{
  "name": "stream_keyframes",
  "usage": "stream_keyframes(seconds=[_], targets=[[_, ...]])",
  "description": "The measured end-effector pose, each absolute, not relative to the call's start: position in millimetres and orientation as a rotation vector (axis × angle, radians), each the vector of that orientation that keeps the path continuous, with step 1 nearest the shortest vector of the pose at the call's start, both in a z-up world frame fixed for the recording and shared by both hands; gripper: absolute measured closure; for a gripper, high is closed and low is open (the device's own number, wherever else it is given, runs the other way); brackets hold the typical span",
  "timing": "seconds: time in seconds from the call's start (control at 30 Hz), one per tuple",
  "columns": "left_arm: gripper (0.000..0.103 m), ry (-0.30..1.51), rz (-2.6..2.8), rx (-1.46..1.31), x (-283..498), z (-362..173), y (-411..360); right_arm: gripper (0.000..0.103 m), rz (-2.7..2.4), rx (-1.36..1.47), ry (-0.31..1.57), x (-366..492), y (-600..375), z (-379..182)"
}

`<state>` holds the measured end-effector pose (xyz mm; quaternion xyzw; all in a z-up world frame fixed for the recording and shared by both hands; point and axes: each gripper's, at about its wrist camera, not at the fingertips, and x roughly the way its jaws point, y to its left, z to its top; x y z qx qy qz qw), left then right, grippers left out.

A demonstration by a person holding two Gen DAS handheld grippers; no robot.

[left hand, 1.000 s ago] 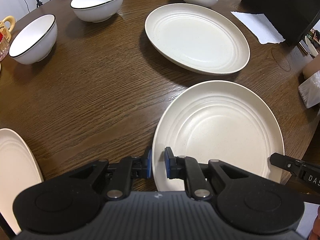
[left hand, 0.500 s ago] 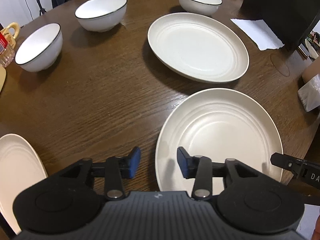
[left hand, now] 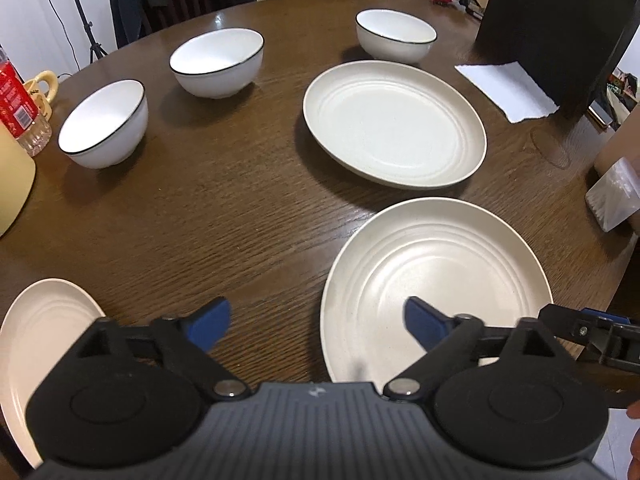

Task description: Organize plates and bowls

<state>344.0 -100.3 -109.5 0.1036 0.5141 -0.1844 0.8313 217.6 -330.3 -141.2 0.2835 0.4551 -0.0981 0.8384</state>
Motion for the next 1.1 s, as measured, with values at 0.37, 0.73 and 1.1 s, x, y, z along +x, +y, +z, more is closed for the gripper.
stream_keyframes(seconds=[0.37,0.73,1.1], targets=[[0.0,1.088,-0.382,0.18,336,-100,-90,0.0,-0.216,0.609,0.956,210,-332,-134],[0.0,1.044,-0.386,0.177,322,-85,-80,0.0,-0.224,0.556,0.942,202,-321,-116],[0.0,0.995,-0.321,0.114,307,-58,-69,0.0,-0.179,0.491,0.93,199,-322,-86]])
